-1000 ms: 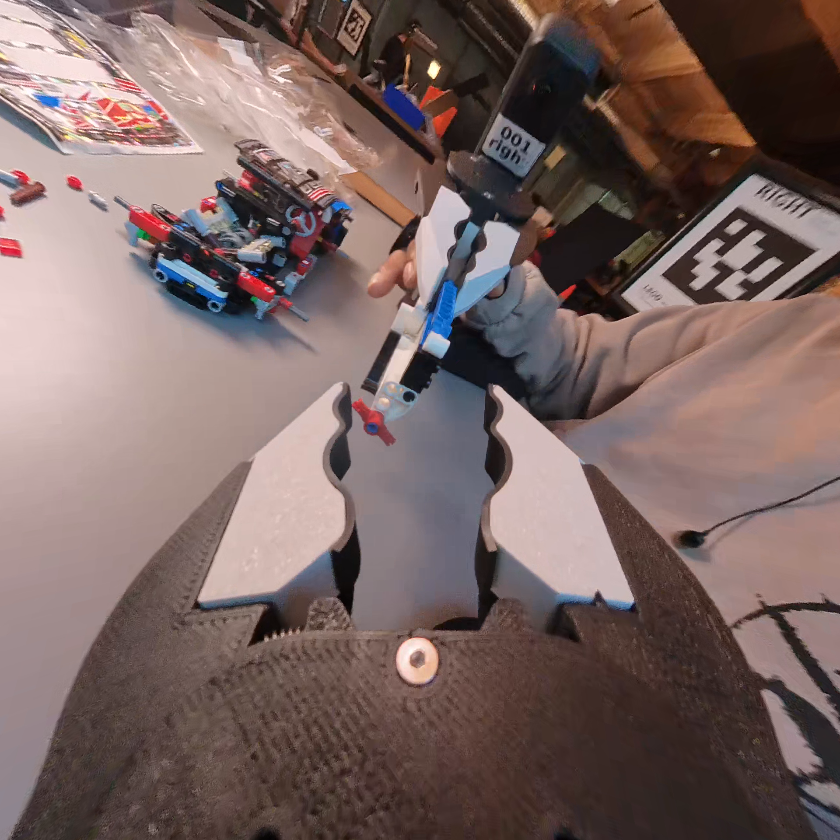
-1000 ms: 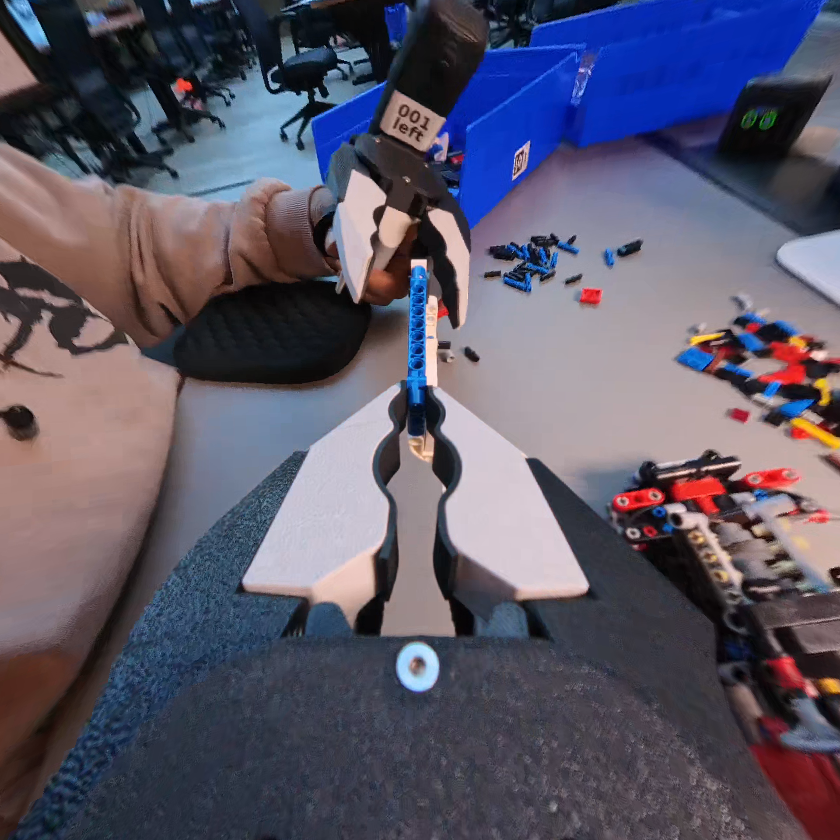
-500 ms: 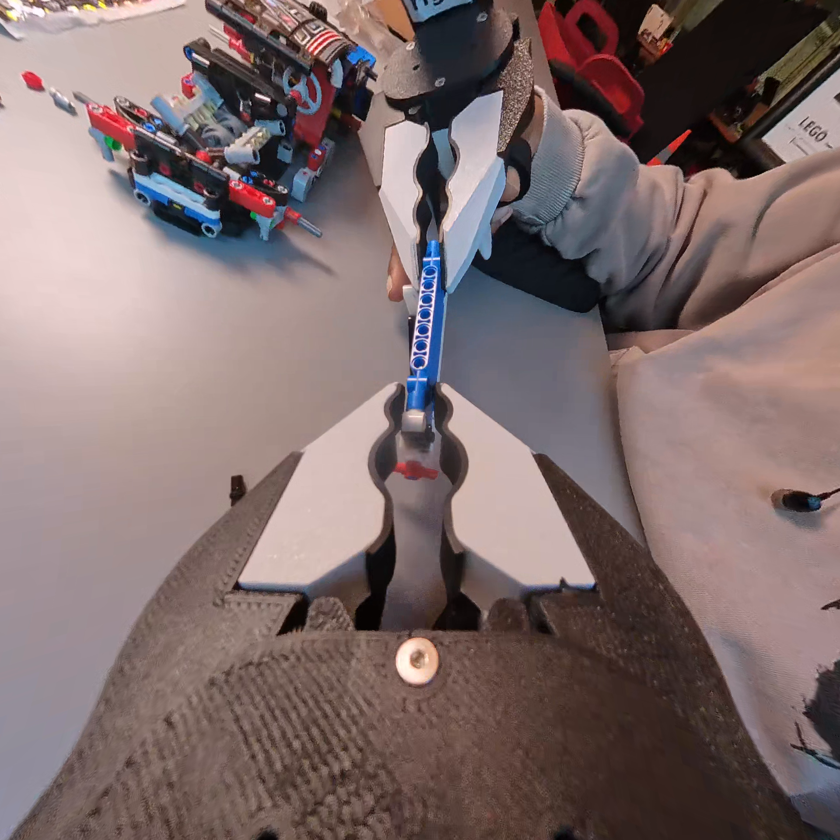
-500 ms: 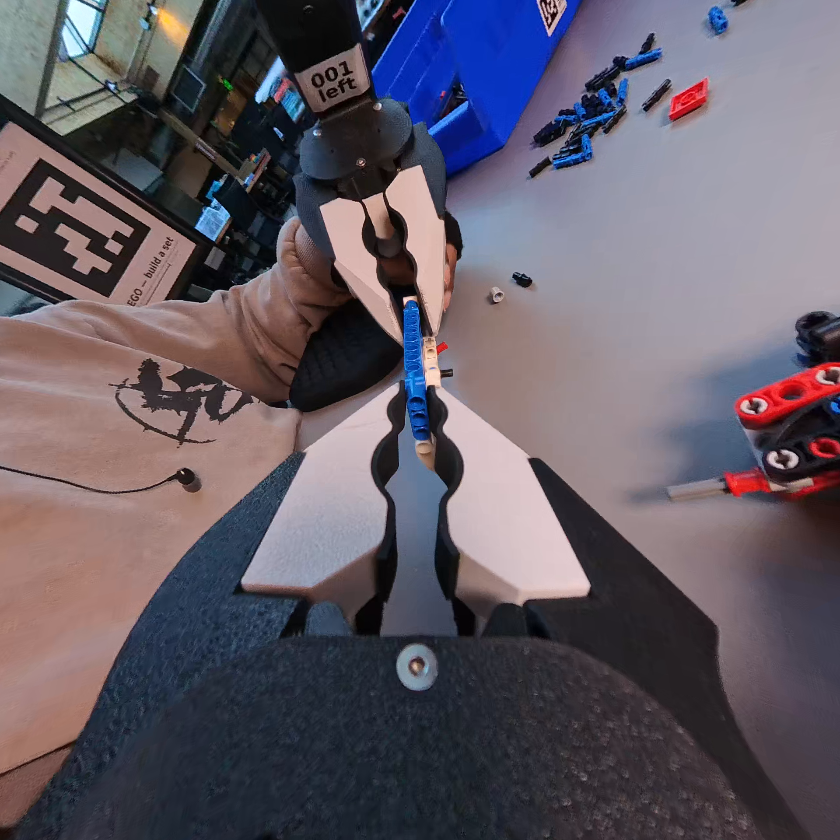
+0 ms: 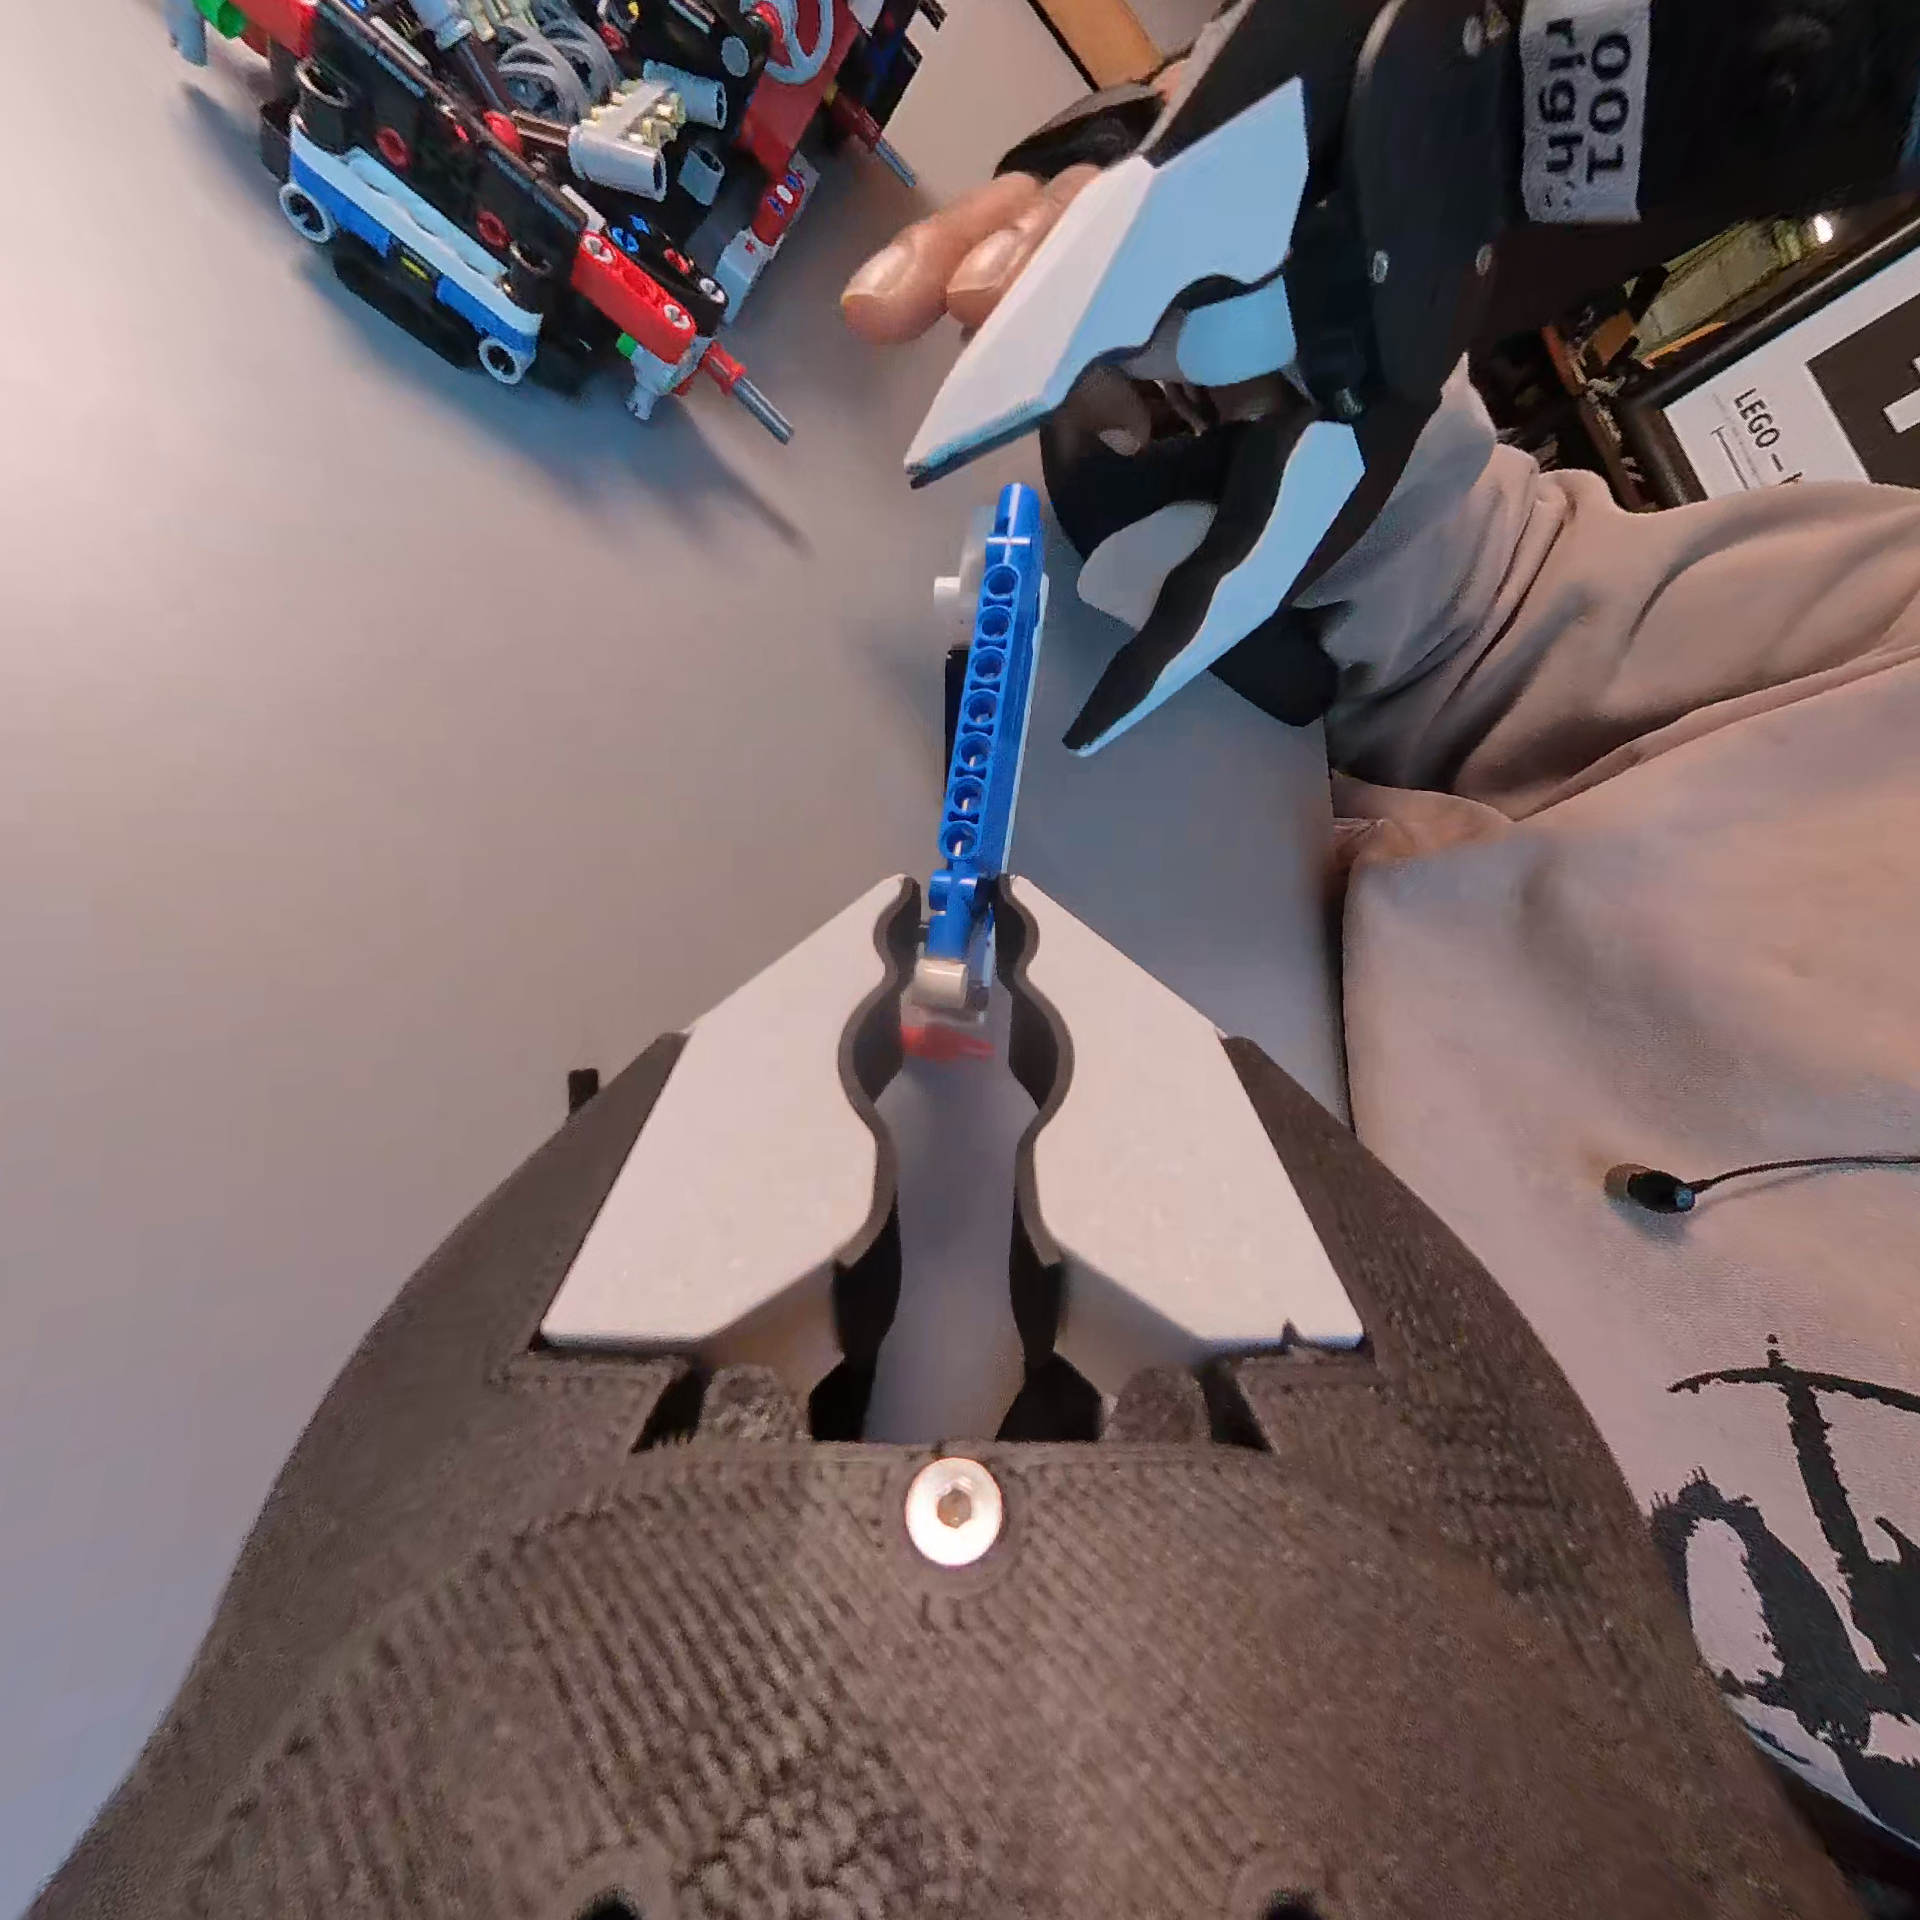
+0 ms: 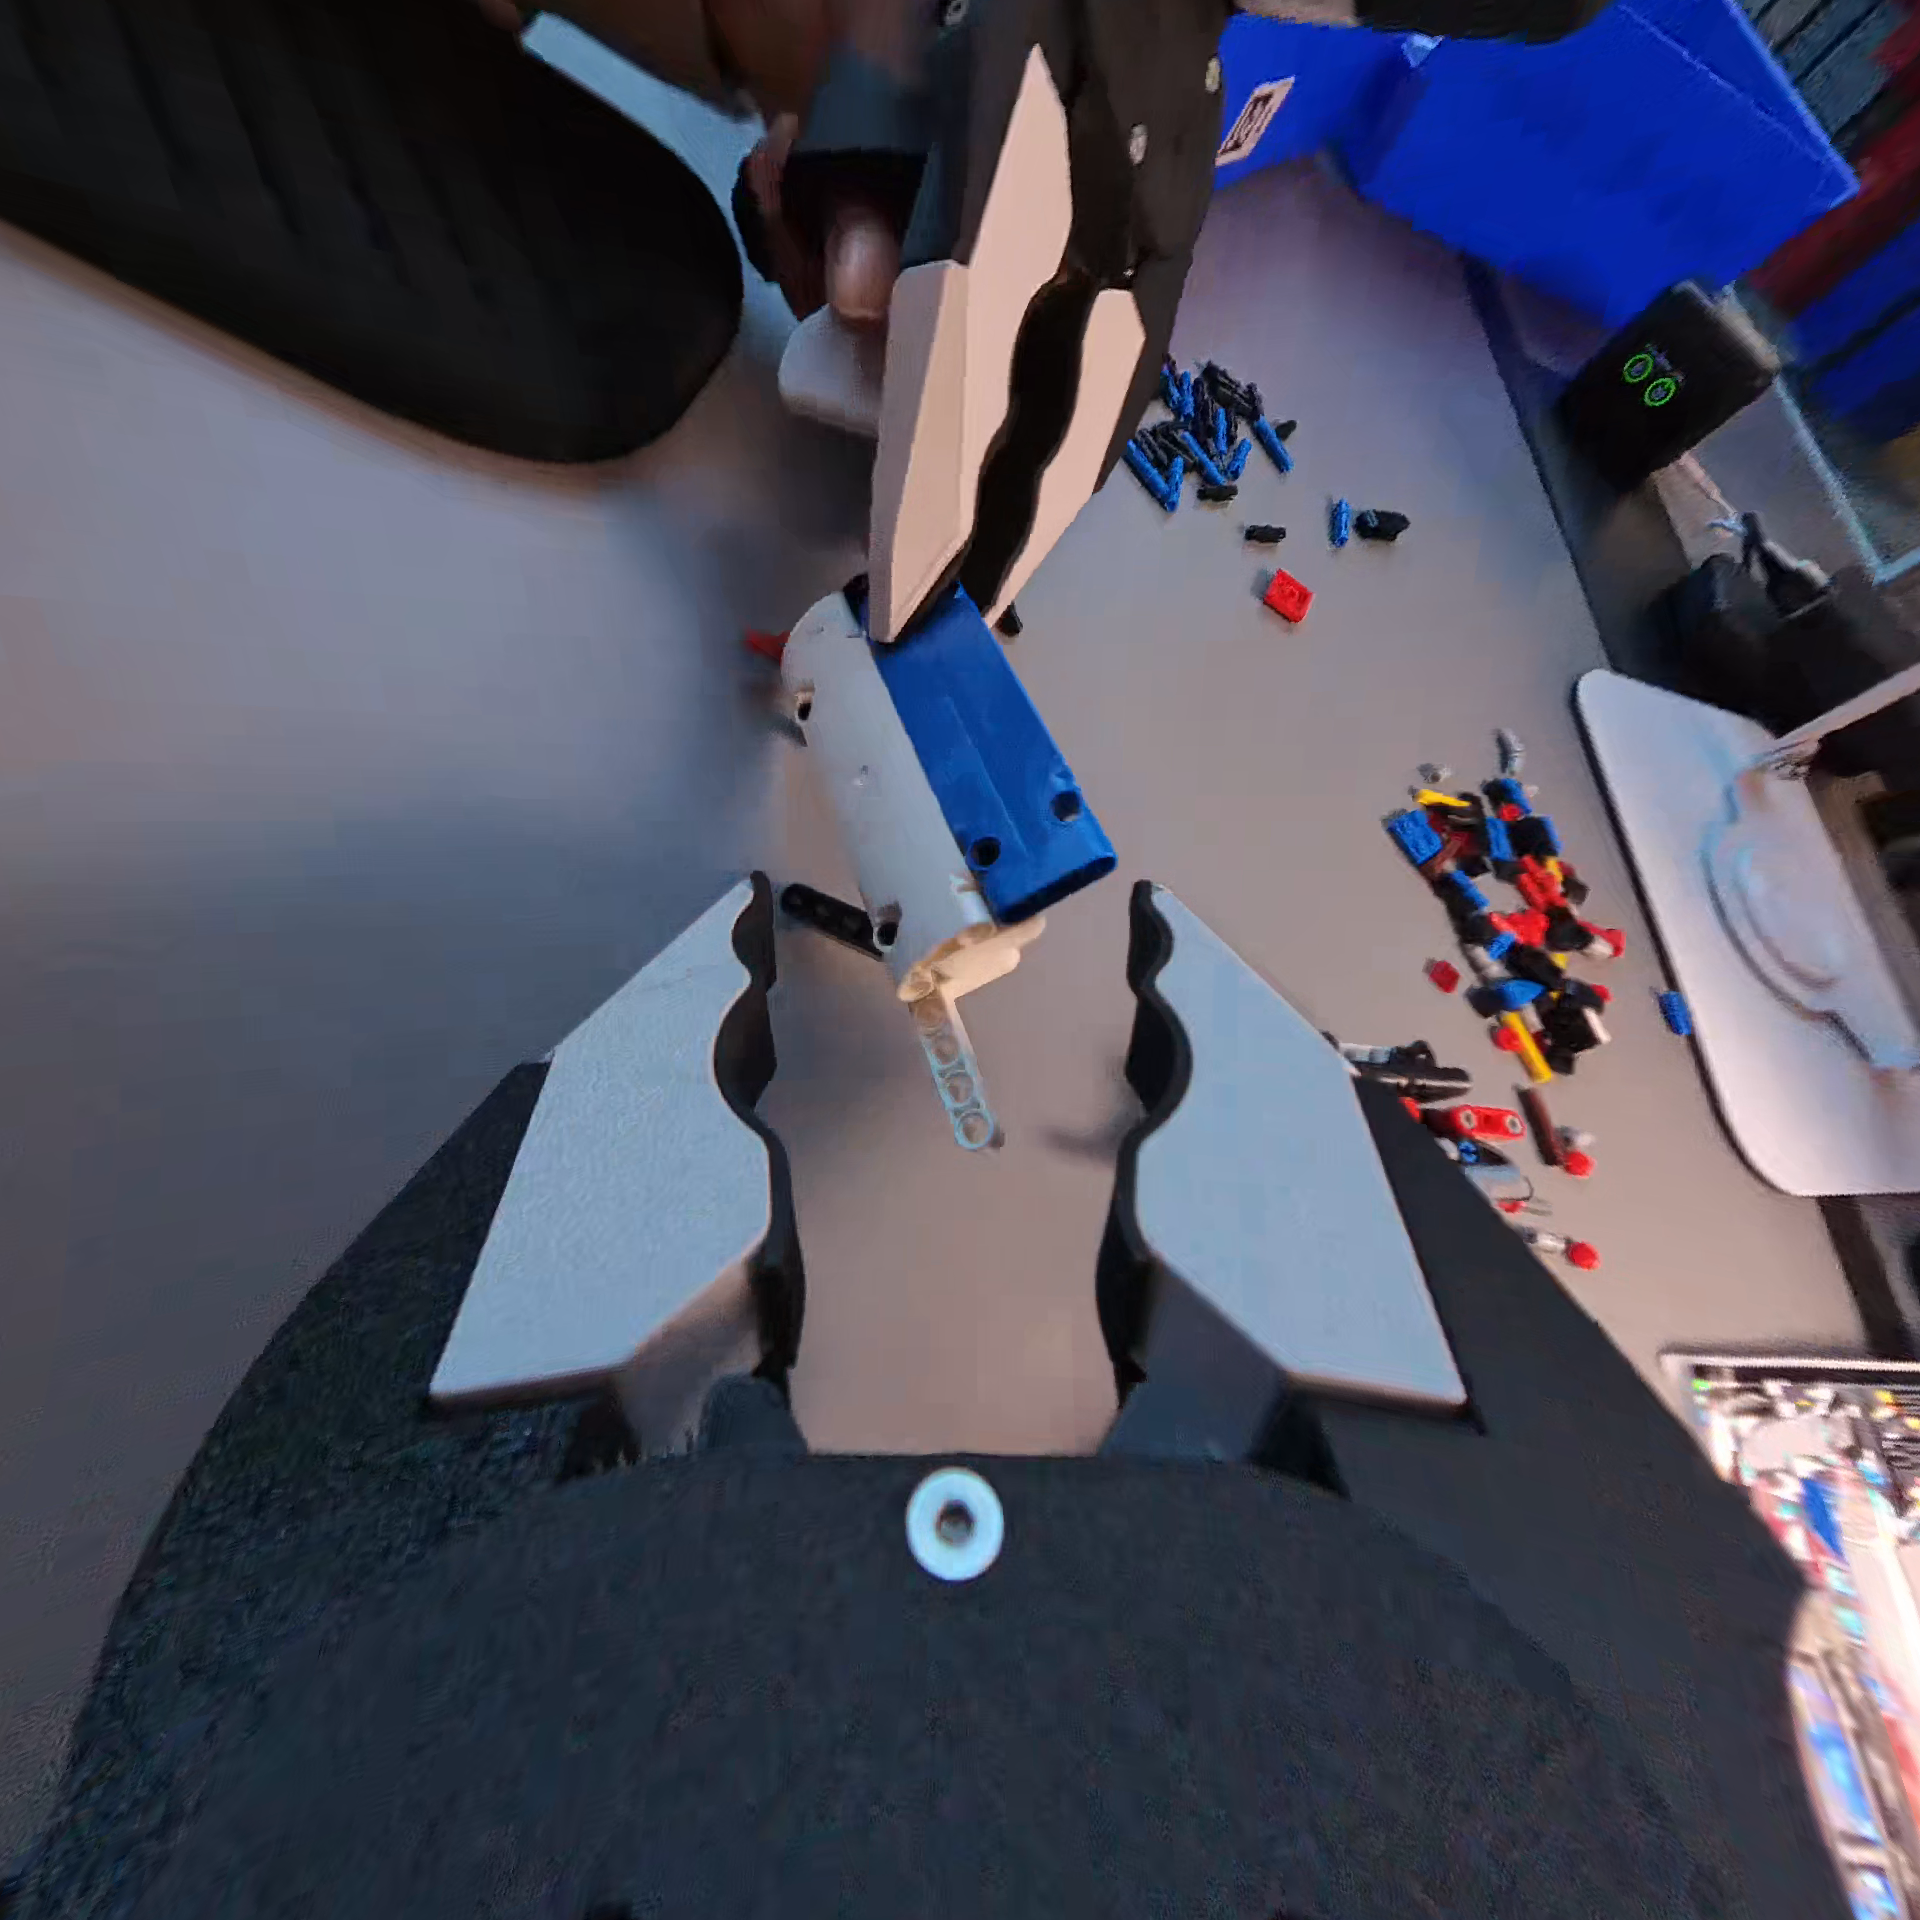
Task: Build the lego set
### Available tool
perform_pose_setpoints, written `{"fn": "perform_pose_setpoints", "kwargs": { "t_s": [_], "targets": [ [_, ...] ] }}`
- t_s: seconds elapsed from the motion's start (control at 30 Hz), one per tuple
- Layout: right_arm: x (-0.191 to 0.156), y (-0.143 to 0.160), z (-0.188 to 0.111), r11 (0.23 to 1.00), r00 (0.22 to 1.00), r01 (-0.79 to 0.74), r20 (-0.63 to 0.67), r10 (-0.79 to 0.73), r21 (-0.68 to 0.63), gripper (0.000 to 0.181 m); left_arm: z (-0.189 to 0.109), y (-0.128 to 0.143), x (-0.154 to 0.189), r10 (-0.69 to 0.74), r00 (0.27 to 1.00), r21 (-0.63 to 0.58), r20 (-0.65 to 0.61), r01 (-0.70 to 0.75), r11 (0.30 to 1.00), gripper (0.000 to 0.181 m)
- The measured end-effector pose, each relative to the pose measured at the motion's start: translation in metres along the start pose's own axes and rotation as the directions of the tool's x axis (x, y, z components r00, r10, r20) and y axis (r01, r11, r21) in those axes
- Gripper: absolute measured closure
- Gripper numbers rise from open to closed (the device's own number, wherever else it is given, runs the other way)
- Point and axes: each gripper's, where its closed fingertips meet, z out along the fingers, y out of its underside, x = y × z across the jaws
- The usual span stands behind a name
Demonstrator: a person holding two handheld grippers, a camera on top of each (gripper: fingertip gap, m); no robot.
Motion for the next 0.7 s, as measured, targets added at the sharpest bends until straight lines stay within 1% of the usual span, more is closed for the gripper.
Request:
{"fn": "perform_pose_setpoints", "kwargs": {
  "t_s": [0.07, 0.13, 0.2, 0.27, 0.3, 0.43, 0.5, 0.6, 0.67, 0.7],
  "targets": [
    [0.002, 0.0, 0.006, 0.998, 0.998, 0.056, -0.032, -0.057, -0.025, 0.116, 0.001, 0.0, -0.003, 0.022, 1.0, -0.016, 0.018, -0.021, 1.0, 0.168],
    [0.007, 0.006, 0.009, 0.996, 0.996, 0.069, -0.051, -0.072, -0.056, 0.129, 0.002, 0.001, -0.005, 0.044, 0.999, -0.037, 0.031, -0.043, 0.998, 0.166],
    [0.006, 0.008, 0.011, 0.999, 0.999, 0.027, -0.018, -0.028, -0.047, 0.129, 0.003, -0.001, -0.01, 0.074, 0.995, -0.032, 0.068, -0.072, 0.997, 0.159],
    [0.005, 0.011, 0.01, 0.999, 1.0, -0.022, 0.011, 0.023, -0.041, 0.13, 0.002, -0.002, -0.011, 0.113, 0.988, -0.029, 0.102, -0.111, 0.993, 0.157],
    [0.004, 0.012, 0.01, 0.999, 0.999, -0.033, 0.02, 0.034, -0.041, 0.13, 0.002, -0.003, -0.011, 0.148, 0.982, -0.026, 0.119, -0.146, 0.989, 0.156],
    [-0.005, 0.018, 0.008, 0.987, 0.986, -0.136, 0.082, 0.144, -0.089, 0.13, 0.003, -0.003, 0.0, 0.317, 0.935, -0.04, 0.16, -0.314, 0.948, 0.139],
    [-0.006, 0.021, 0.007, 0.981, 0.982, -0.157, 0.083, 0.167, -0.109, 0.13, 0.009, 0.003, 0.005, 0.38, 0.91, -0.078, 0.165, -0.372, 0.925, 0.131],
    [-0.007, 0.025, 0.006, 0.968, 0.972, -0.204, 0.084, 0.218, -0.148, 0.129, 0.019, 0.017, 0.005, 0.458, 0.868, -0.168, 0.192, -0.431, 0.887, 0.12],
    [-0.01, 0.027, 0.007, 0.956, 0.96, -0.244, 0.097, 0.261, -0.164, 0.129, 0.023, 0.021, -0.001, 0.497, 0.837, -0.215, 0.228, -0.455, 0.864, 0.12],
    [-0.011, 0.027, 0.007, 0.95, 0.953, -0.264, 0.105, 0.283, -0.165, 0.13, 0.024, 0.022, -0.004, 0.51, 0.826, -0.231, 0.241, -0.461, 0.857, 0.124]
  ]
}}
